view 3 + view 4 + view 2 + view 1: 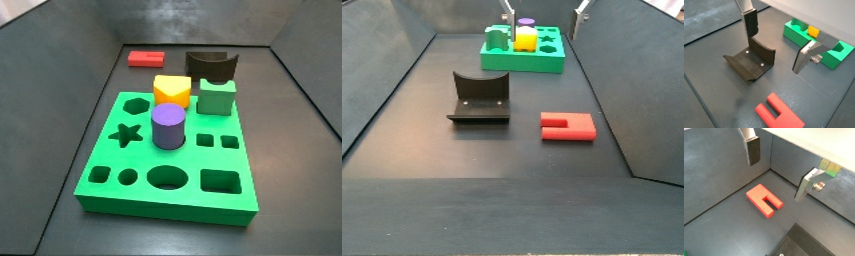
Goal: Pick up the square-circle object. Move up. Place the square-circle object on the fixture. Regrasp the square-circle object. Rotate the square-circle object. Move to above the board. Insert the square-circle object.
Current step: Pick up the square-circle object.
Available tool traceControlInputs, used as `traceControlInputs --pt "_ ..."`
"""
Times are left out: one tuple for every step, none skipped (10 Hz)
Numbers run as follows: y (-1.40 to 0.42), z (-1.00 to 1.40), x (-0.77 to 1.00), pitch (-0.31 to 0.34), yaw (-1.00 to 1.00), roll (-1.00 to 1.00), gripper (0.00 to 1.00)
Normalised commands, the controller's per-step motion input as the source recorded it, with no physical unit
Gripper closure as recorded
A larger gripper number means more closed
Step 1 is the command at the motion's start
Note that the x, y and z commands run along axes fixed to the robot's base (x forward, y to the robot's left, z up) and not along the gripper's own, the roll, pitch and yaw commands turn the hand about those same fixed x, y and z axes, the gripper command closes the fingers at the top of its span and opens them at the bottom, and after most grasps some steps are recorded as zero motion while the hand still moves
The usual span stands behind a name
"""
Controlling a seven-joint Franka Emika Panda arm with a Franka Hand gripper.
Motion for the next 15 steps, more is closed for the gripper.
traceControlInputs --pt "0.08 -0.09 0.00 0.010 -0.08 0.05 0.00" --pt "0.00 -0.23 -0.14 0.000 -0.99 0.01 0.00" --pt "0.00 -0.42 -0.10 0.050 -1.00 0.00 0.00" --pt "0.01 -0.44 -0.12 0.059 -1.00 0.00 0.00" --pt "0.03 -0.47 -0.13 0.070 -1.00 0.00 0.00" --pt "0.06 -0.49 -0.14 0.077 -0.96 0.00 0.00" --pt "0.10 -0.48 -0.15 0.074 -0.93 0.00 0.00" --pt "0.10 -0.35 -0.11 0.004 -0.91 0.00 0.00" --pt "0.05 -0.18 0.00 -0.024 -0.88 -0.07 0.00" --pt "0.06 -0.04 0.01 -0.153 -0.71 -0.25 0.00" --pt "0.01 -0.09 0.04 -0.229 -0.66 -0.41 0.00" --pt "0.03 -0.15 0.00 -0.217 -0.63 -0.42 0.00" --pt "0.09 -0.17 0.00 -0.124 -0.65 -0.27 0.00" --pt "0.03 -0.20 0.00 -0.051 -0.82 -0.14 0.00" --pt "0.00 -0.26 0.00 0.000 -1.00 -0.02 0.00"
